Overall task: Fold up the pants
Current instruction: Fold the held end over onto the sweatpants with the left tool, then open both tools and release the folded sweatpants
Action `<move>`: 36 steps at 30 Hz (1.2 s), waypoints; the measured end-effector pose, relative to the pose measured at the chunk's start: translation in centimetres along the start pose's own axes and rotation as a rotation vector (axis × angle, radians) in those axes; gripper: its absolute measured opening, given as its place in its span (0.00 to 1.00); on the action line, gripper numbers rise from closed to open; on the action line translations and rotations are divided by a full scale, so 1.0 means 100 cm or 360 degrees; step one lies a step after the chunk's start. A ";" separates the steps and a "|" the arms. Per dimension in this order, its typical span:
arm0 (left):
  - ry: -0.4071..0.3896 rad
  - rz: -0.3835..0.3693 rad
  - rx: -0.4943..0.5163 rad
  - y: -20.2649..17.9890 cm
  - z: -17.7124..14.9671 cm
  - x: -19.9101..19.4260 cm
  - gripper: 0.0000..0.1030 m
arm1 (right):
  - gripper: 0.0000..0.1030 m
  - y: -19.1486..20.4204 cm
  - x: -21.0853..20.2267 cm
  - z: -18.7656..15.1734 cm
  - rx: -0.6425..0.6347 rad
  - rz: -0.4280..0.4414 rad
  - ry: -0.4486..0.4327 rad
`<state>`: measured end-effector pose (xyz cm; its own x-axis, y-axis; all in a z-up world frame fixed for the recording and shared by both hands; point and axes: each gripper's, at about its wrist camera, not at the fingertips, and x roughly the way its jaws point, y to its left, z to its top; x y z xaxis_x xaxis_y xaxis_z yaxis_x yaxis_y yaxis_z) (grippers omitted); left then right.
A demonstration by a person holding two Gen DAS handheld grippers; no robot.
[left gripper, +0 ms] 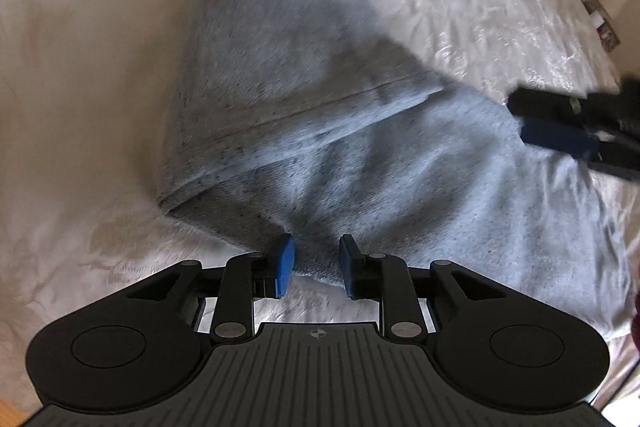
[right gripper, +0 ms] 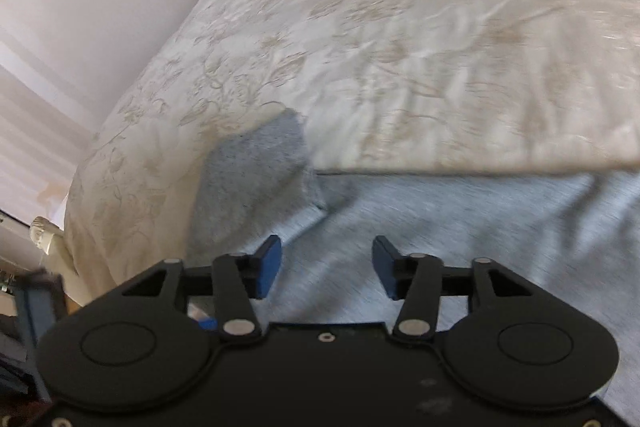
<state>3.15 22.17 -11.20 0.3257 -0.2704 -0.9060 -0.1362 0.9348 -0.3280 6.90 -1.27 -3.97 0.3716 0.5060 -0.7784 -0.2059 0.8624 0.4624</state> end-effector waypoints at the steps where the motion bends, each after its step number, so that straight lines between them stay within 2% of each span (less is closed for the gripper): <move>1: 0.0008 -0.0022 -0.0011 0.004 0.001 0.001 0.23 | 0.56 0.005 0.008 0.004 -0.0013 -0.0001 0.0016; 3: 0.0023 -0.0048 -0.0006 0.008 0.001 0.000 0.23 | 0.63 0.013 0.028 0.012 -0.0031 -0.0012 0.0061; 9: 0.0015 -0.0044 0.0052 0.006 -0.002 0.003 0.23 | 0.65 0.019 0.077 0.021 -0.0029 -0.0040 0.0206; 13: -0.0006 -0.0027 0.0098 0.002 -0.006 0.002 0.23 | 0.63 0.021 0.095 0.023 0.0004 -0.0009 0.0236; 14: -0.0010 -0.0029 0.0095 0.001 -0.006 0.002 0.23 | 0.47 0.022 0.096 0.023 0.0015 0.0023 0.0240; 15: -0.0014 -0.0032 0.0087 0.002 -0.007 0.002 0.23 | 0.20 0.024 0.098 0.025 0.0017 0.0047 0.0245; 16: -0.0018 -0.0034 0.0082 0.002 -0.008 0.001 0.23 | 0.14 0.026 0.099 0.026 0.0020 0.0085 0.0254; 19: -0.0027 -0.0020 0.0101 -0.003 -0.009 0.000 0.23 | 0.13 0.050 0.074 0.029 -0.0118 0.0110 0.0143; 23: -0.0044 0.0024 0.0212 -0.019 -0.016 -0.010 0.24 | 0.13 0.071 -0.008 0.028 -0.0206 0.0160 -0.0121; 26: -0.0035 -0.0007 0.0351 -0.030 -0.030 -0.022 0.24 | 0.13 0.057 -0.063 0.014 -0.0187 0.0037 -0.0236; 29: -0.0014 -0.0004 0.0428 -0.034 -0.043 -0.033 0.24 | 0.13 0.022 -0.096 -0.017 -0.0080 -0.0127 -0.0248; 33: -0.0013 0.0026 0.0439 -0.035 -0.047 -0.043 0.24 | 0.13 -0.033 -0.095 -0.066 0.0149 -0.0365 -0.0132; 36: -0.0055 0.0011 0.0434 -0.044 -0.035 -0.048 0.24 | 0.14 -0.066 -0.071 -0.093 0.0294 -0.0448 -0.0006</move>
<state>-1.12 18.58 -6.40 0.3579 -0.2603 -0.8968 0.1167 0.9653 -0.2336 -2.83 -10.45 -5.39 0.3942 0.2478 -0.8850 0.0727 0.9515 0.2989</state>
